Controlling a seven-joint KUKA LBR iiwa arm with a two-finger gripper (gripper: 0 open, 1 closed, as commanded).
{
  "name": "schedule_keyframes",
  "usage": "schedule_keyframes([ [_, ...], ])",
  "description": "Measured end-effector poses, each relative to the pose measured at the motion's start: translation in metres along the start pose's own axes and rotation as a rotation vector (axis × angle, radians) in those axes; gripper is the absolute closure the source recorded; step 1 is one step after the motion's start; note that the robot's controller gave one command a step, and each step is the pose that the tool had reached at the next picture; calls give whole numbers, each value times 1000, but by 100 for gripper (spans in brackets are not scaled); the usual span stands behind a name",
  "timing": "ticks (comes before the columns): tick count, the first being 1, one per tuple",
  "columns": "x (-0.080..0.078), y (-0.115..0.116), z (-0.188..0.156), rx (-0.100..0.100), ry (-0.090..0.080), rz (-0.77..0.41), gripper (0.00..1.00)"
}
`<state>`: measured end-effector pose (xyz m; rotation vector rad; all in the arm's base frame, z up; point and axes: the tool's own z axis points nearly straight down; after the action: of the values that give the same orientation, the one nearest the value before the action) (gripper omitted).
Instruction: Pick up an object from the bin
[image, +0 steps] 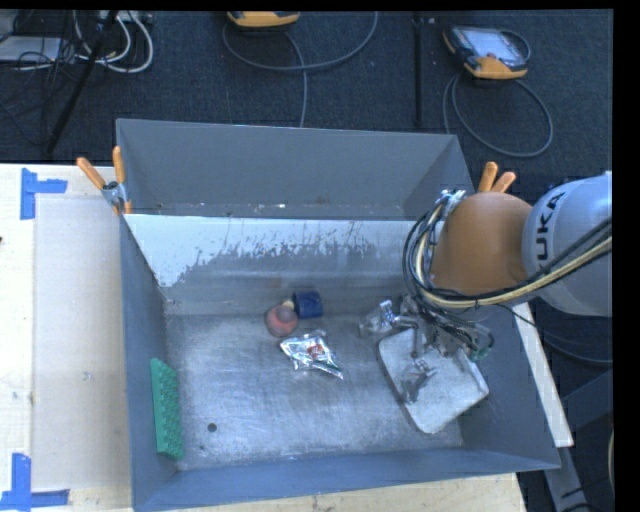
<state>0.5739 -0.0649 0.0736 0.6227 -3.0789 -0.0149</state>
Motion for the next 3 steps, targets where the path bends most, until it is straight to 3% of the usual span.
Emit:
schedule_keyframes([
  [1,12,6,-27,9,2,-266,0],
  [2,-39,-4,-9,-6,0,-466,0],
  [3,-82,77,-4,4,0,-428,0],
])
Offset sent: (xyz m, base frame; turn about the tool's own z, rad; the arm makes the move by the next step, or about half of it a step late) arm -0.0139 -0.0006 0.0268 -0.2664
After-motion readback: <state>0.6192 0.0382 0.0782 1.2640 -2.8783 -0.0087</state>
